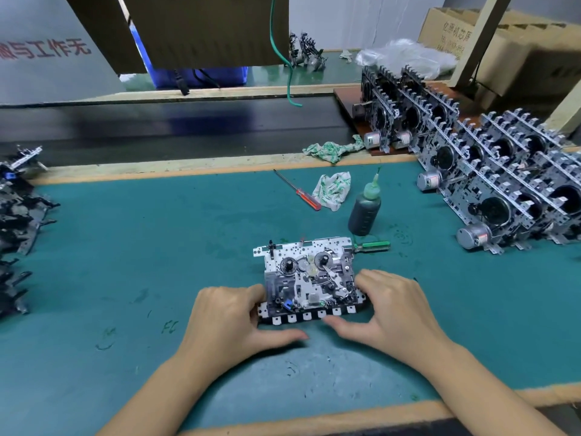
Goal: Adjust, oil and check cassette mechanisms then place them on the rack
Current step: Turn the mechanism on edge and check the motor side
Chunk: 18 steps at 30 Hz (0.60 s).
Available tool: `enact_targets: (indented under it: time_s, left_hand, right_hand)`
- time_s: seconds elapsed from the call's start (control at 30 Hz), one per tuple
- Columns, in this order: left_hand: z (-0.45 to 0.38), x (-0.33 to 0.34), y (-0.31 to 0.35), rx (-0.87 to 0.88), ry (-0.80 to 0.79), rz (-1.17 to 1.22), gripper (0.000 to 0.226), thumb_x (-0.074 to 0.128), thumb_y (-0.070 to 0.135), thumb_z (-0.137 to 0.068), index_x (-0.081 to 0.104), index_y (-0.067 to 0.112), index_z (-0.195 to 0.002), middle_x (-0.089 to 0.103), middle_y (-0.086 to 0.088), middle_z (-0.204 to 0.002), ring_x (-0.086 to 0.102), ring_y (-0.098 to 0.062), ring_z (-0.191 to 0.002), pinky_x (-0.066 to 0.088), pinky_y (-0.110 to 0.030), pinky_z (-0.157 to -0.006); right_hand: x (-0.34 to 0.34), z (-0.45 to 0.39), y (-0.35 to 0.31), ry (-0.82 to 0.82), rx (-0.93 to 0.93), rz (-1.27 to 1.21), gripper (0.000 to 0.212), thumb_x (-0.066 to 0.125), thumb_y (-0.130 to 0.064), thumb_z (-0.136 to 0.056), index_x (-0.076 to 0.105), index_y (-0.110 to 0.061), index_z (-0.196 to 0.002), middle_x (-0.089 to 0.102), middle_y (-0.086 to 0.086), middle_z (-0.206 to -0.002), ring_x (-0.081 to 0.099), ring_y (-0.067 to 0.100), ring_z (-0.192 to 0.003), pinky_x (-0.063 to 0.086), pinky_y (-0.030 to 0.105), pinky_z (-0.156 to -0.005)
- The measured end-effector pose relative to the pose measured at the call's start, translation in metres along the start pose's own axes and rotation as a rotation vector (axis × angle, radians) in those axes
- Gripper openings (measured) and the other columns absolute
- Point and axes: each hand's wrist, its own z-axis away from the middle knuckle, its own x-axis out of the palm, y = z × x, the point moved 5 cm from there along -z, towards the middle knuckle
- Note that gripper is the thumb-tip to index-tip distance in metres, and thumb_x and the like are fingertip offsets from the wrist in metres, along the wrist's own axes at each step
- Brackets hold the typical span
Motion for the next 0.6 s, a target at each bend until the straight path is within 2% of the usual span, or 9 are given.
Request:
enact_targets:
  time_s: [0.1,0.17,0.27,0.4,0.47,0.5,0.53,0.6]
  left_hand:
    - [0.002,-0.001,0.001,0.021,0.014,-0.002,0.061,0.051,0.081,-0.059,0.029,0.025,-0.051,0.039,0.006,-0.034,0.039,-0.014,-0.031,0.037,-0.021,-0.034]
    - [0.002,-0.001,0.0,-0.005,0.035,-0.018,0.059,0.049,0.08,-0.059,0.025,0.027,-0.053,0.039,0.003,-0.033,0.04,-0.018,-0.031,0.036,-0.019,-0.033]
    - [0.001,0.0,-0.002,-0.025,0.043,-0.023,0.058,0.045,0.082,-0.061,0.022,0.029,-0.055,0.039,0.001,-0.032,0.041,-0.023,-0.032,0.035,-0.019,-0.034]
    - [0.001,-0.004,-0.003,-0.046,0.015,0.0,0.056,0.049,0.079,-0.06,0.029,0.027,-0.053,0.038,0.003,-0.034,0.038,-0.022,-0.038,0.031,-0.019,-0.036]
    - [0.001,-0.009,-0.002,-0.062,0.034,0.056,0.055,0.051,0.078,-0.063,0.034,0.026,-0.052,0.036,0.003,-0.036,0.039,-0.023,-0.053,0.024,-0.022,-0.04]
    - [0.001,-0.012,0.0,-0.064,0.062,0.092,0.059,0.048,0.079,-0.069,0.037,0.023,-0.052,0.035,0.001,-0.038,0.037,-0.022,-0.054,0.02,-0.02,-0.042]
    - [0.002,-0.014,0.003,-0.07,0.093,0.138,0.064,0.041,0.079,-0.077,0.039,0.02,-0.052,0.035,-0.002,-0.042,0.033,-0.022,-0.051,0.021,-0.022,-0.043]
    - [-0.001,-0.019,0.007,-0.118,0.142,0.232,0.071,0.032,0.074,-0.086,0.042,0.014,-0.049,0.034,-0.003,-0.044,0.027,-0.017,-0.043,0.024,-0.024,-0.044]
  right_hand:
    - [-0.002,0.001,-0.002,0.008,0.069,0.01,0.052,0.051,-0.066,-0.068,0.034,-0.018,-0.056,0.026,-0.01,-0.054,0.03,0.013,-0.047,0.021,0.02,-0.049]
    - [-0.002,0.0,-0.002,-0.011,0.038,-0.002,0.05,0.051,-0.064,-0.069,0.031,-0.019,-0.06,0.026,-0.011,-0.056,0.028,0.013,-0.049,0.017,0.022,-0.048]
    - [-0.002,-0.001,-0.003,-0.054,-0.049,-0.01,0.044,0.049,-0.059,-0.075,0.032,-0.02,-0.063,0.027,-0.011,-0.06,0.028,0.012,-0.052,0.015,0.024,-0.054]
    - [-0.004,-0.002,-0.001,-0.099,-0.03,-0.06,0.045,0.048,-0.059,-0.079,0.035,-0.02,-0.061,0.028,-0.011,-0.059,0.028,0.012,-0.052,0.017,0.025,-0.052]
    - [-0.005,-0.003,0.001,-0.113,0.04,-0.237,0.046,0.047,-0.058,-0.081,0.034,-0.019,-0.061,0.03,-0.01,-0.058,0.031,0.014,-0.052,0.023,0.029,-0.052]
    - [-0.007,-0.003,0.003,-0.105,0.095,-0.322,0.046,0.045,-0.058,-0.082,0.034,-0.02,-0.059,0.03,-0.009,-0.057,0.032,0.015,-0.052,0.027,0.032,-0.053]
    - [-0.008,-0.004,0.004,-0.083,0.16,-0.389,0.046,0.041,-0.059,-0.083,0.034,-0.024,-0.055,0.032,-0.008,-0.054,0.033,0.014,-0.051,0.03,0.034,-0.053]
    - [-0.013,-0.008,0.007,-0.022,0.318,-0.5,0.059,0.035,-0.064,-0.082,0.04,-0.02,-0.044,0.041,-0.007,-0.043,0.038,0.011,-0.045,0.032,0.031,-0.053]
